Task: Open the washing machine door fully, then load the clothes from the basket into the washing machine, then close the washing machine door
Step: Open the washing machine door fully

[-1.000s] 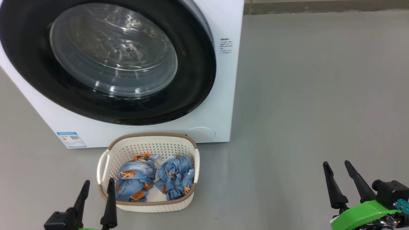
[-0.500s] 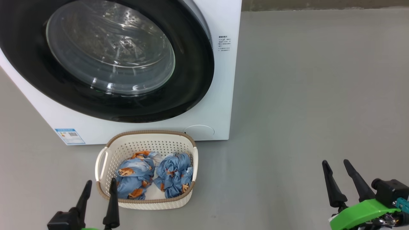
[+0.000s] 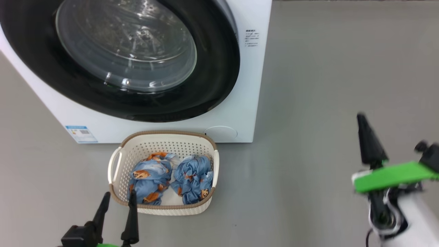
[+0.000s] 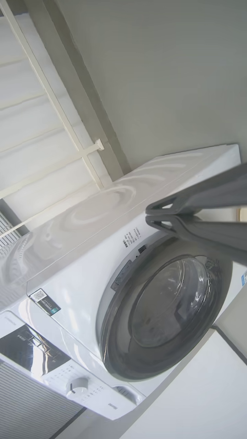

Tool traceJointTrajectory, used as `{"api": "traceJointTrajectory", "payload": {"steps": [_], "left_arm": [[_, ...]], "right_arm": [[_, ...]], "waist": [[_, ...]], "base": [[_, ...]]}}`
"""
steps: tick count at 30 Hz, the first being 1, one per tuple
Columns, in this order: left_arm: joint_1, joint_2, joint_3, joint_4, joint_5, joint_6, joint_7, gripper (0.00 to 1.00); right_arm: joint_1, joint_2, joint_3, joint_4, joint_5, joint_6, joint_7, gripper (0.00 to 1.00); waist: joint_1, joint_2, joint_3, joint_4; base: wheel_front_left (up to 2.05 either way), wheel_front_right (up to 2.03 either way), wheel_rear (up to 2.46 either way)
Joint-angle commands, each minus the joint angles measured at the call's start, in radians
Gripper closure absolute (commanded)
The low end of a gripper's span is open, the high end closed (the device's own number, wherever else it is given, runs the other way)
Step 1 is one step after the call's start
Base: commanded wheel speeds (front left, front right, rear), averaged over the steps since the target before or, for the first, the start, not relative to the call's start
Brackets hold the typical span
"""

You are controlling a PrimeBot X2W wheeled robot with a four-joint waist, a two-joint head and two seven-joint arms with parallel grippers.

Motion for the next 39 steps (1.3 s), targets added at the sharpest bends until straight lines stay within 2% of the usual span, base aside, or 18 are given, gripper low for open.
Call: {"api": "traceJointTrajectory", "payload": {"steps": [1,10,15,21,26,29,30,38,39], "left_arm": [[-0.041,0.008,0.025,-0.030,-0.004,-0.005,-0.012,0.00],[-0.077,0.005,-0.009,-0.038,-0.024,-0.005,-0.012,0.00],[-0.107,0.005,-0.033,-0.049,-0.040,-0.005,-0.012,0.00],[-0.145,0.005,-0.075,-0.075,-0.063,0.003,-0.012,0.00],[-0.174,0.005,-0.127,-0.100,-0.091,0.014,-0.012,0.00],[-0.192,0.005,-0.159,-0.112,-0.106,0.023,-0.012,0.00],[-0.192,0.005,-0.159,-0.112,-0.106,0.023,-0.012,0.00],[-0.254,0.005,-0.244,-0.153,-0.150,0.051,-0.012,0.00],[-0.254,0.005,-0.244,-0.153,-0.150,0.051,-0.012,0.00]], "right_arm": [[-0.049,-0.021,0.022,-0.034,0.035,0.000,-0.012,1.00],[-0.225,-0.095,0.036,-0.055,0.346,0.000,-0.012,1.00],[-0.335,-0.166,0.087,-0.032,0.505,0.000,-0.006,1.00],[-0.451,-0.239,0.142,-0.025,0.671,0.000,0.146,1.00],[-0.540,-0.272,0.113,-0.001,0.791,0.000,0.343,1.00],[-0.598,-0.293,0.096,0.015,0.814,0.000,0.454,1.00],[-0.598,-0.293,0.096,0.015,0.814,0.000,0.454,1.00],[-0.752,-0.315,0.092,0.066,0.798,0.000,0.689,1.00],[-0.752,-0.315,0.092,0.066,0.798,0.000,0.689,1.00]], "waist": [[-0.0001,0.0000,0.010,0.011],[-0.0001,0.0000,0.057,0.060],[-0.0001,0.0000,0.098,0.092],[-0.0001,0.0000,0.154,0.138],[-0.0001,0.0000,0.207,0.184],[-0.0001,0.0000,0.244,0.211],[-0.0001,0.0000,0.244,0.211],[-0.0001,0.0000,0.355,0.280],[-0.0001,0.0000,0.355,0.280]], "base": [[0.00,0.00,0.00],[0.00,0.00,0.00],[0.00,0.00,0.00],[0.00,0.00,0.00],[0.00,0.00,0.00],[0.00,0.00,0.00],[0.00,0.00,0.00],[0.00,0.00,0.00],[0.00,0.00,0.00]]}}
